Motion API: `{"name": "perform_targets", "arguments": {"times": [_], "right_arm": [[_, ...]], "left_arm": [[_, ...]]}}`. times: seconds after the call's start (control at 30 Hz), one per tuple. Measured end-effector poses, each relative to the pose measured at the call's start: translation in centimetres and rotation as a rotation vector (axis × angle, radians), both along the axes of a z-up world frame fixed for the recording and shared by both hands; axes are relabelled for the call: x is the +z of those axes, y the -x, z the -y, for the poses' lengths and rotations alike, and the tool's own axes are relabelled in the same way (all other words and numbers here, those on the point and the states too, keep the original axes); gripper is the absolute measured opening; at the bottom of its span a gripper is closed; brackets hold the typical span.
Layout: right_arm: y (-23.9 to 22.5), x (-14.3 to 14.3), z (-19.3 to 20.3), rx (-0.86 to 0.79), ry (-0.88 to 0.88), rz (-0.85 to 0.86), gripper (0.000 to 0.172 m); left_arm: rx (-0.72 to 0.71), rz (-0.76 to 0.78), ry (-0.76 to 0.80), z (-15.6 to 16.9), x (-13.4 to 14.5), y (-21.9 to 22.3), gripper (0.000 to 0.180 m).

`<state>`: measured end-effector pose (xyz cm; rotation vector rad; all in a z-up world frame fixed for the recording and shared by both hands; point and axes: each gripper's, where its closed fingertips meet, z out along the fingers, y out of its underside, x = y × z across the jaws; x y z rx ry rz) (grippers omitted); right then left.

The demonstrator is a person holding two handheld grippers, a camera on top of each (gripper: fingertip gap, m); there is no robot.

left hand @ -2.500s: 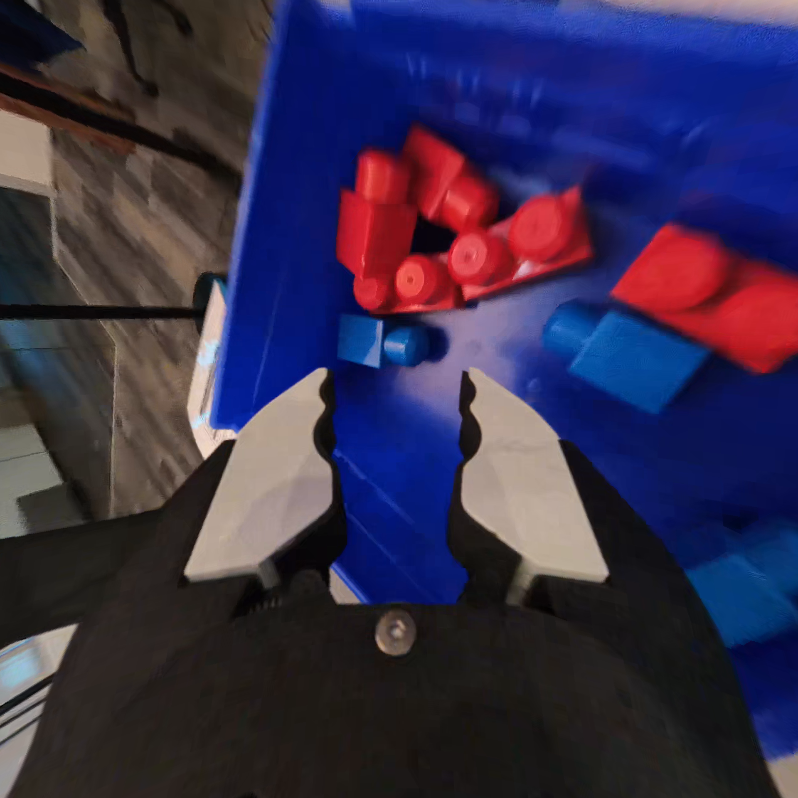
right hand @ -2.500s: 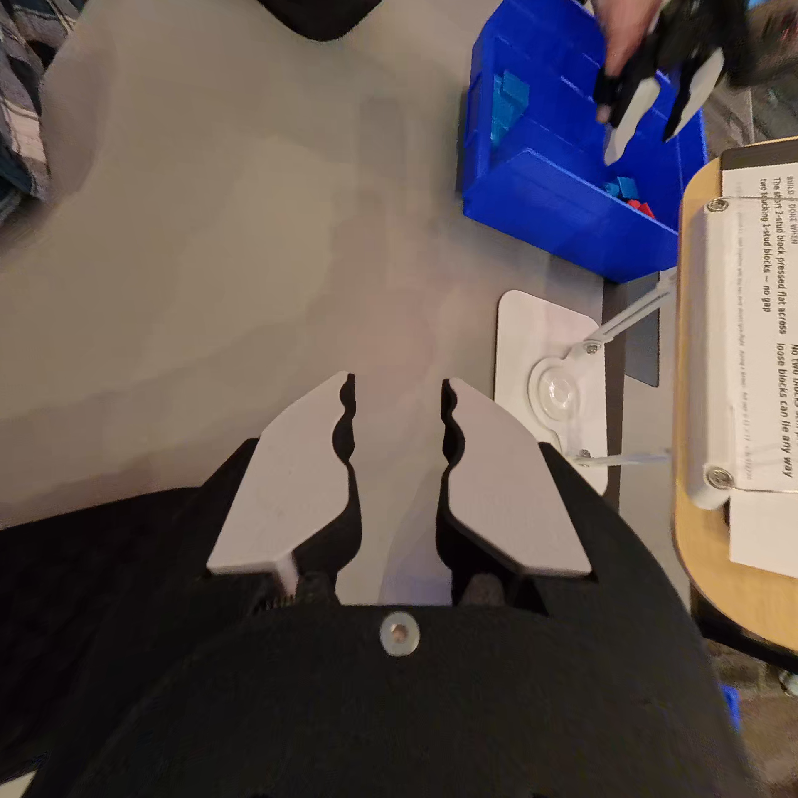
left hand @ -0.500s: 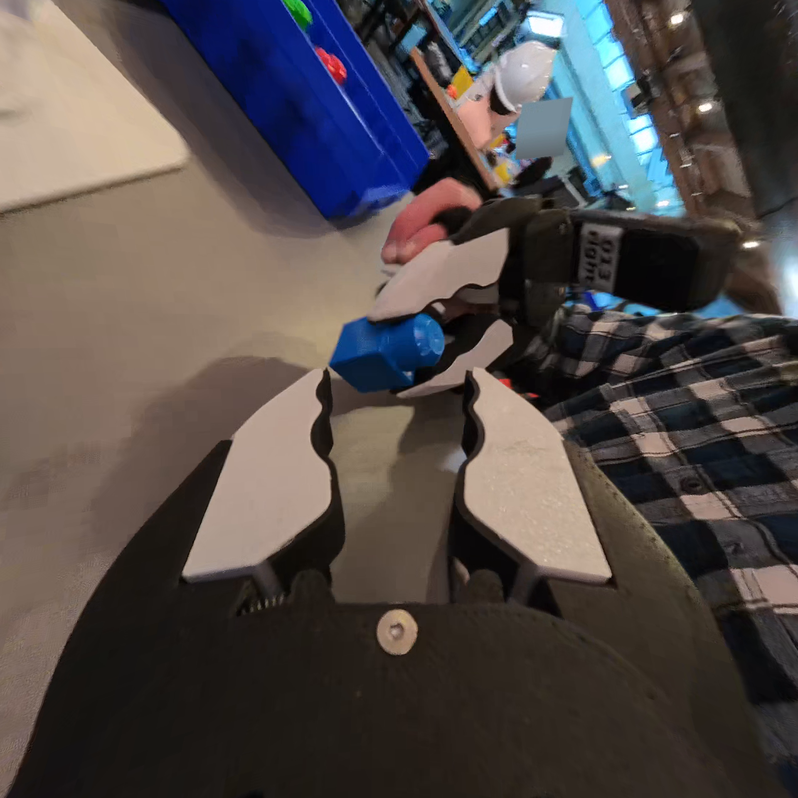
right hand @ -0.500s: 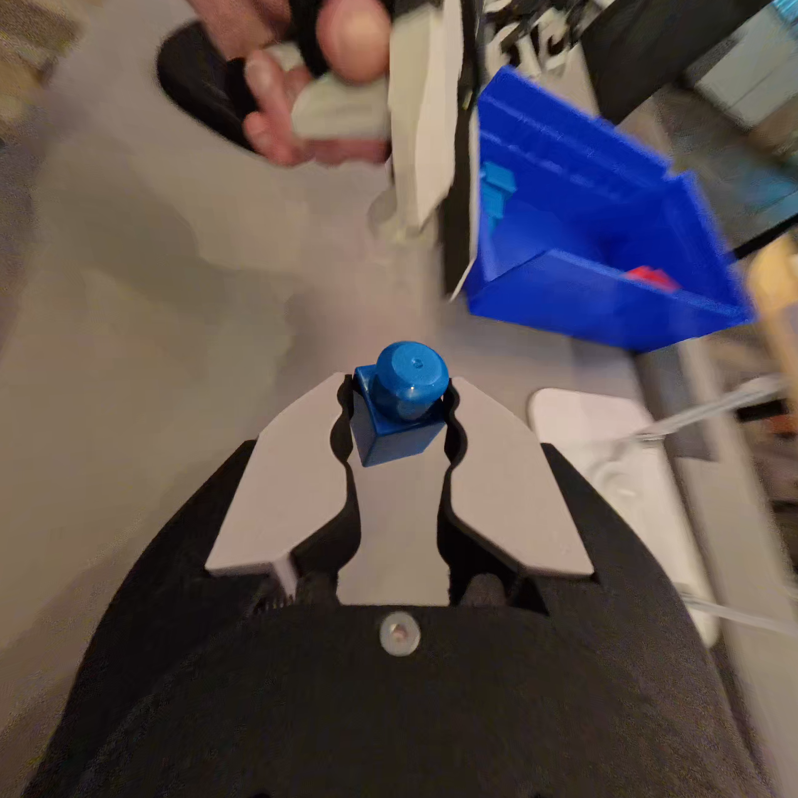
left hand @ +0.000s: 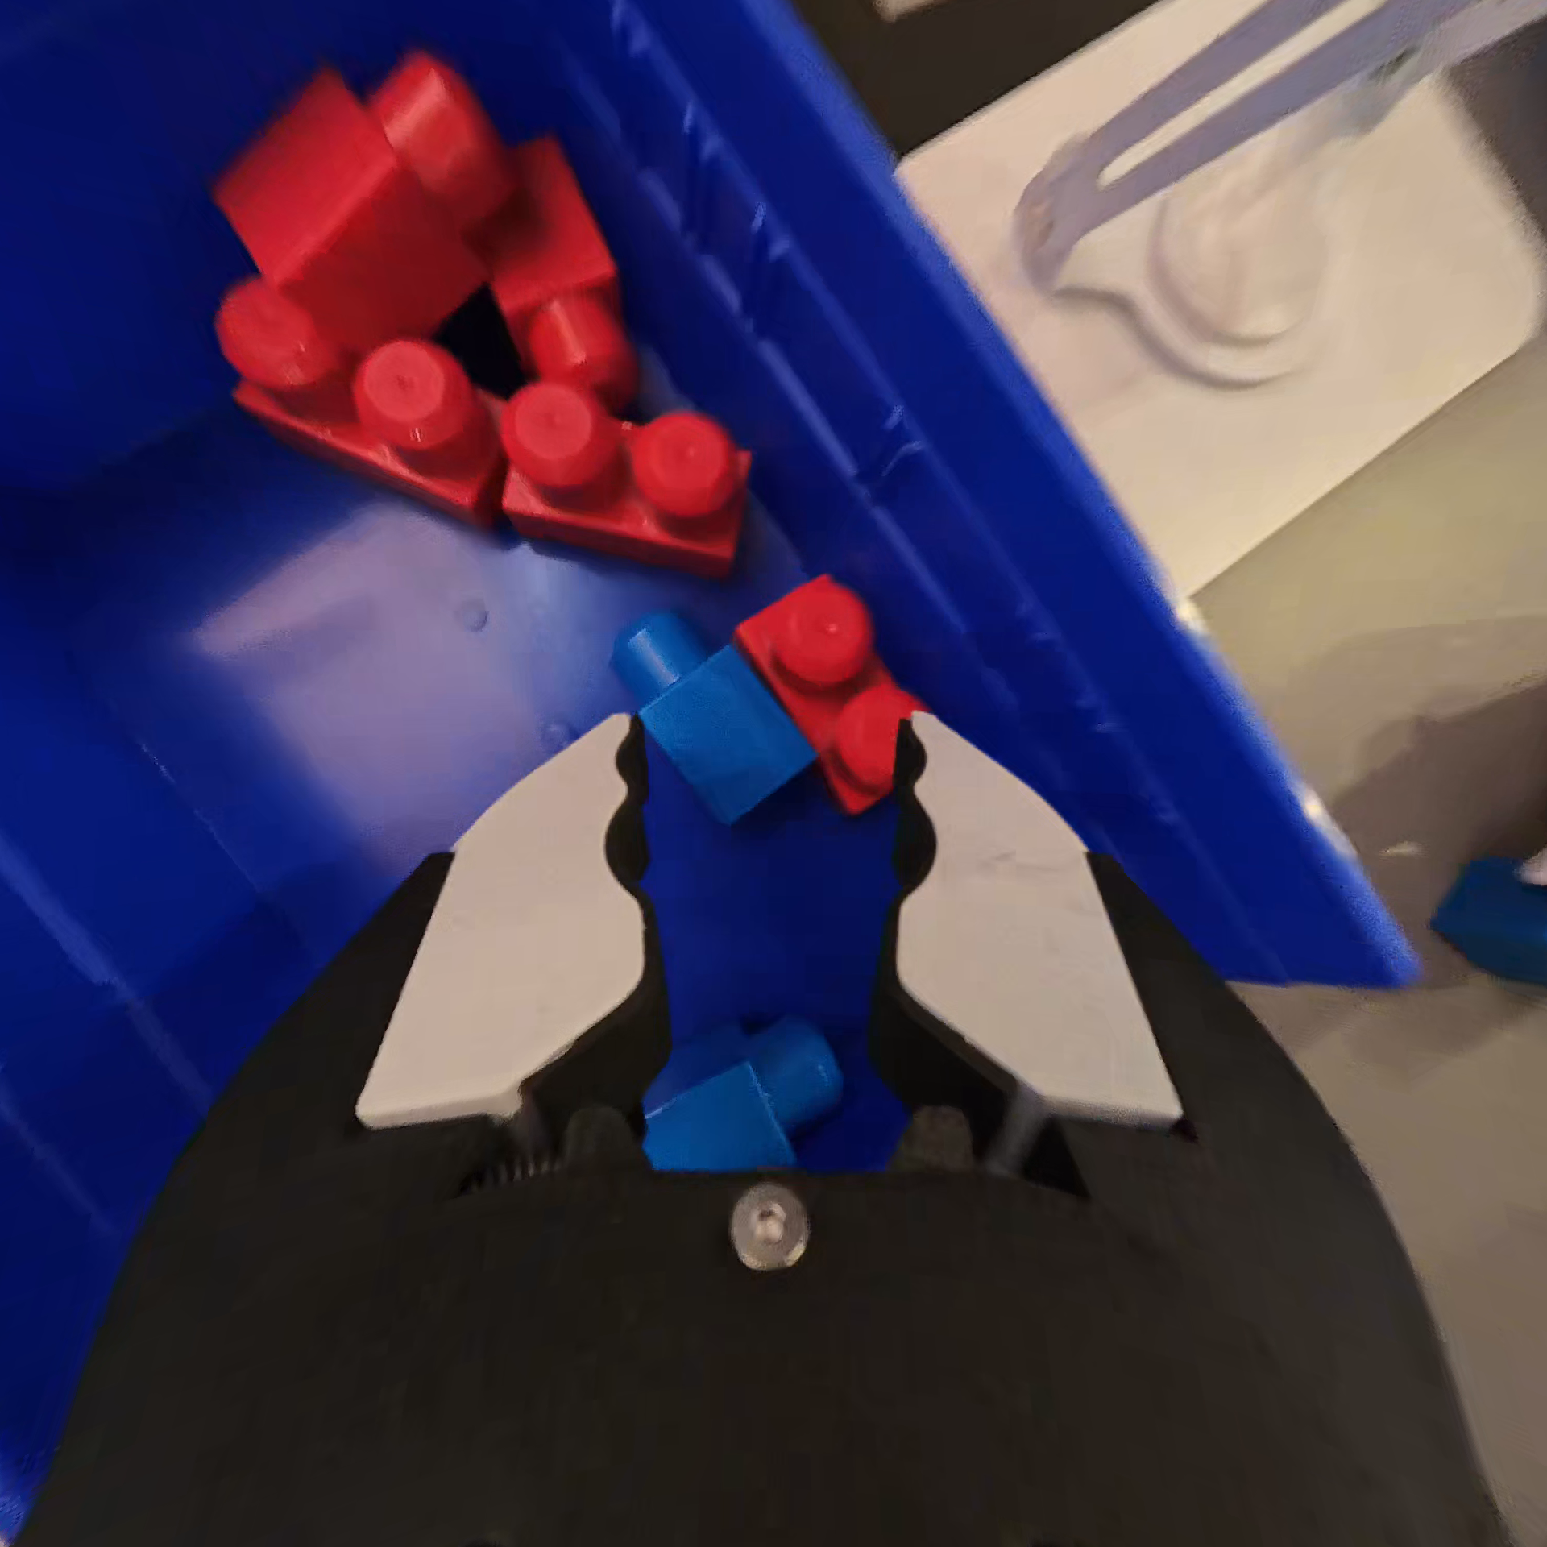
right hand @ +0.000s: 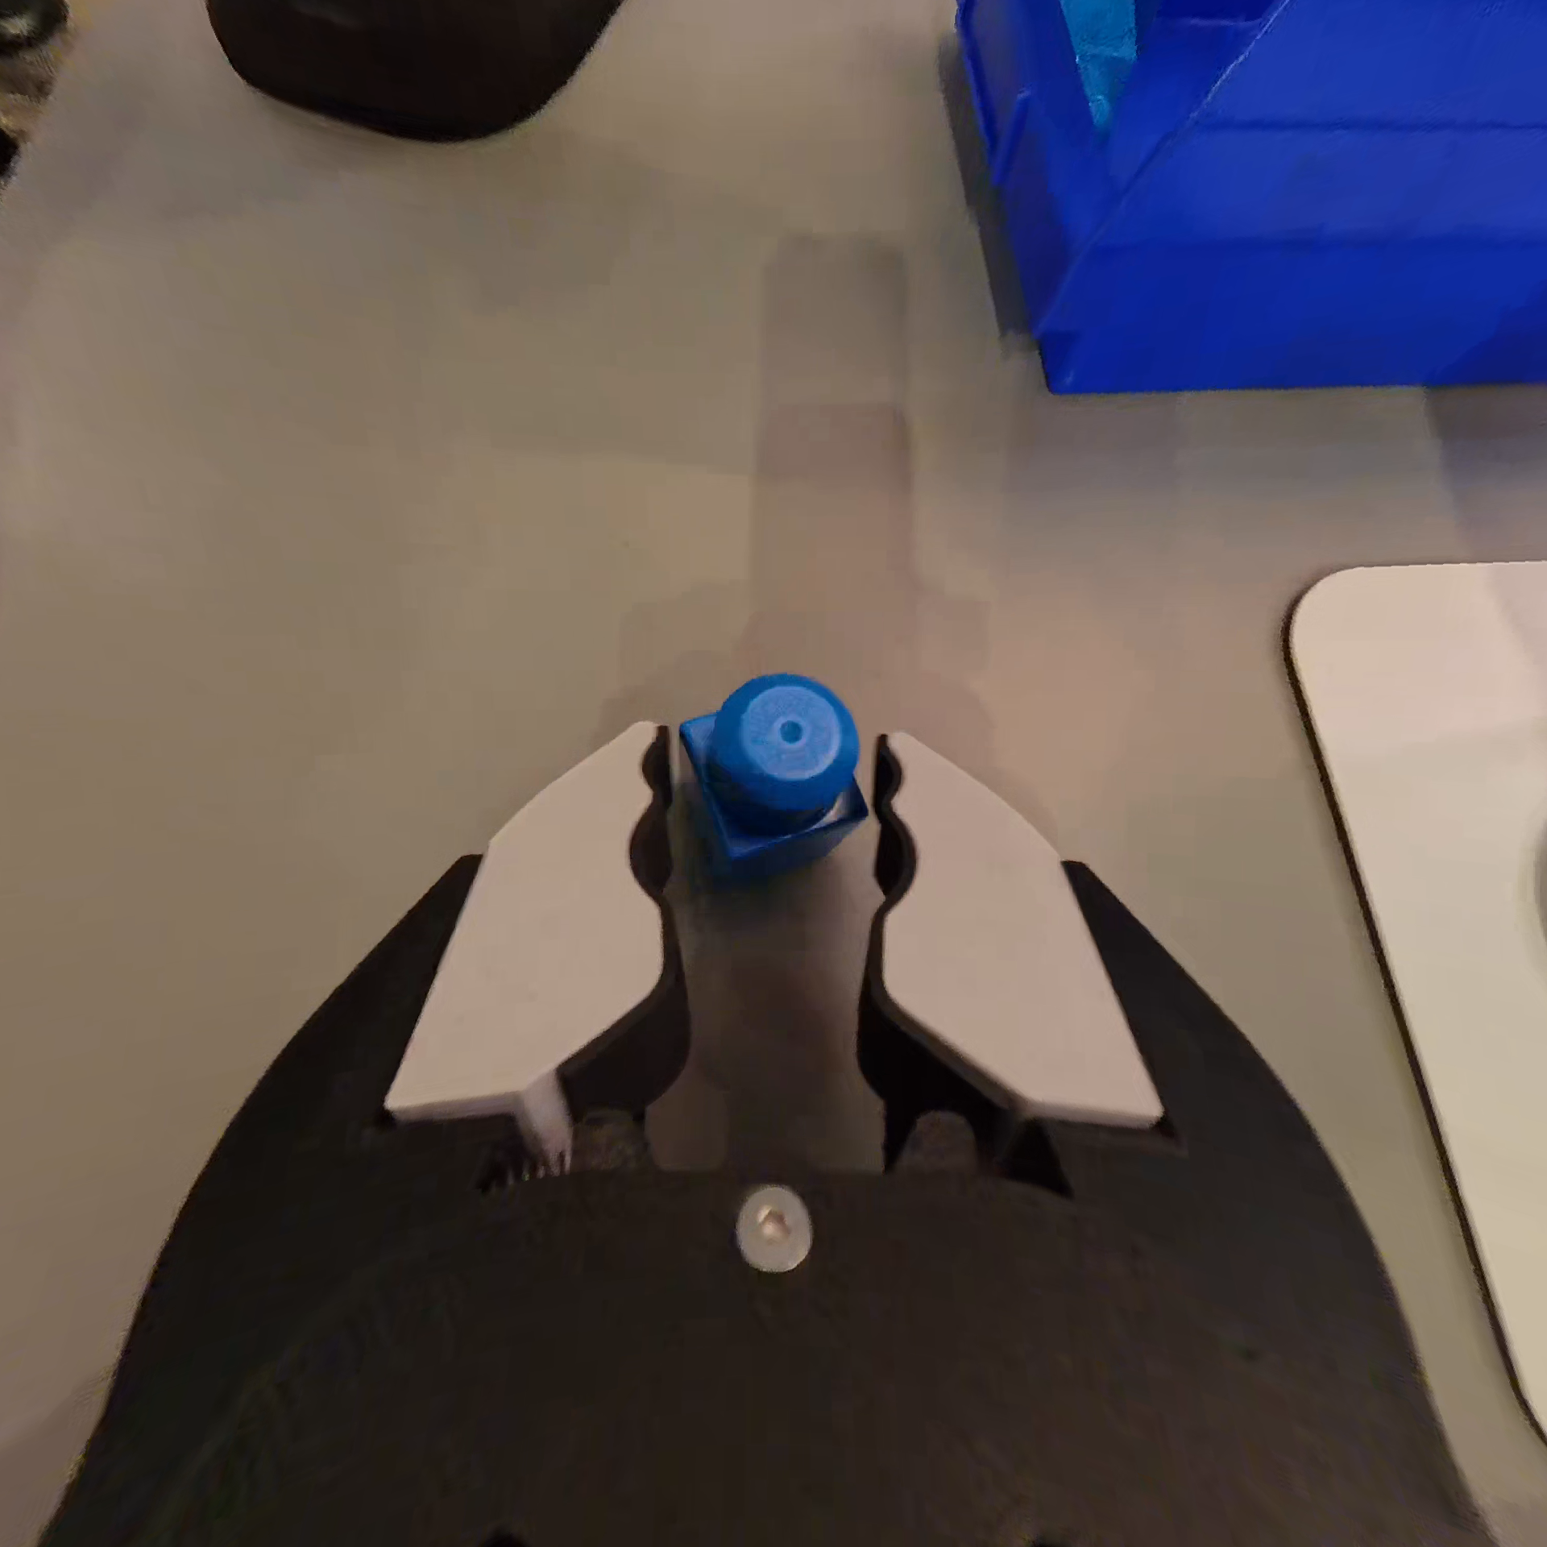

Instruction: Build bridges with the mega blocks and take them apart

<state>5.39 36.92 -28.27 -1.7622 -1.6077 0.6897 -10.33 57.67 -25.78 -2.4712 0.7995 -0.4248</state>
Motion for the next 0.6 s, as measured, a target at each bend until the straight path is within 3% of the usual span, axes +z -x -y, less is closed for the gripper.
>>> {"name": "perform_targets", "arguments": {"times": [0.03, 0.17, 0.4, 0.5, 0.6], "right_arm": [[-0.1, -0.2, 0.0, 0.001, -0.006, 0.018, 0.054], [-0.3, 0.2, 0.3, 0.004, -0.013, 0.004, 0.051], [-1.0, 2.0, -0.3, -0.026, -0.092, -0.032, 0.049], [-1.7, 4.8, -1.0, -0.056, -0.128, -0.1, 0.049], [-2.2, 9.4, -2.2, -0.08, -0.137, -0.229, 0.045]], "left_arm": [[0.001, -0.054, 0.02, -0.2, -0.9, 0.3, 0.056], [0.008, -0.142, 0.082, -0.9, -2.8, 0.8, 0.046], [0.01, -0.139, 0.179, -1.3, -3.8, 0.7, 0.041], [0.024, -0.075, 0.093, -1.3, -1.7, 0.9, 0.039], [-0.042, 0.071, -0.066, 0.5, 3.3, -0.5, 0.039]]}}
